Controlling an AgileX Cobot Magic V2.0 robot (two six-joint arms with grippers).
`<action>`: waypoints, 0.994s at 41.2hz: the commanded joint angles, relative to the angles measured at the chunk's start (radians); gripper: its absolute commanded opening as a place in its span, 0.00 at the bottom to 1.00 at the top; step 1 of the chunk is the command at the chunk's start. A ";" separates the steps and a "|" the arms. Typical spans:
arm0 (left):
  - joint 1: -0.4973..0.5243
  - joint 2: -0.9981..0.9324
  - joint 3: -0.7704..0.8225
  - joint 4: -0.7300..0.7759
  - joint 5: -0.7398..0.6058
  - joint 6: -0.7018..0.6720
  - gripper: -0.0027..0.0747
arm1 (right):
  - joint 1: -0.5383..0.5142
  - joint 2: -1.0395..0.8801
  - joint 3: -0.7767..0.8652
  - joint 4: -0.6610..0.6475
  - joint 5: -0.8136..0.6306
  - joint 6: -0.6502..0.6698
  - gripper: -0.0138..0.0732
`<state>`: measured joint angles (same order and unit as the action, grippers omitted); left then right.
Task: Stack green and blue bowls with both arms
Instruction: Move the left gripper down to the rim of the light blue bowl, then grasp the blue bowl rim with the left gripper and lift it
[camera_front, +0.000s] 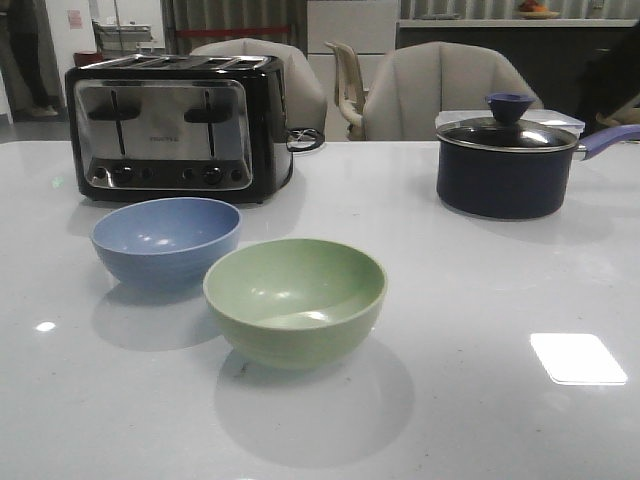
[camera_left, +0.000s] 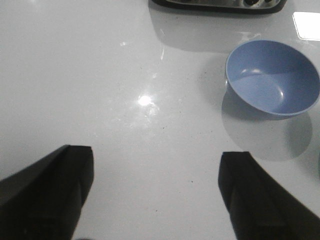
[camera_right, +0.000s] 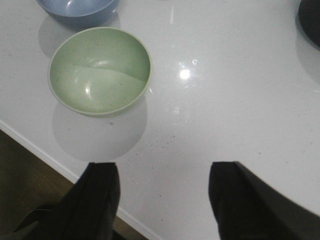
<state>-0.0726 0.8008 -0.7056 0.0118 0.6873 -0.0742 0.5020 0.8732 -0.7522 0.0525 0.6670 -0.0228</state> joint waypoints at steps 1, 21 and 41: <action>-0.044 0.039 -0.034 -0.012 -0.095 0.028 0.77 | 0.000 -0.074 -0.006 -0.009 -0.042 -0.011 0.74; -0.237 0.478 -0.262 -0.012 -0.135 0.052 0.77 | 0.000 -0.129 -0.006 -0.007 -0.036 -0.011 0.74; -0.235 0.981 -0.557 0.049 -0.195 0.052 0.77 | 0.000 -0.129 -0.006 -0.007 -0.036 -0.011 0.74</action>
<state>-0.3023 1.7754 -1.2021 0.0316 0.5465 -0.0229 0.5020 0.7489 -0.7302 0.0525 0.6922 -0.0266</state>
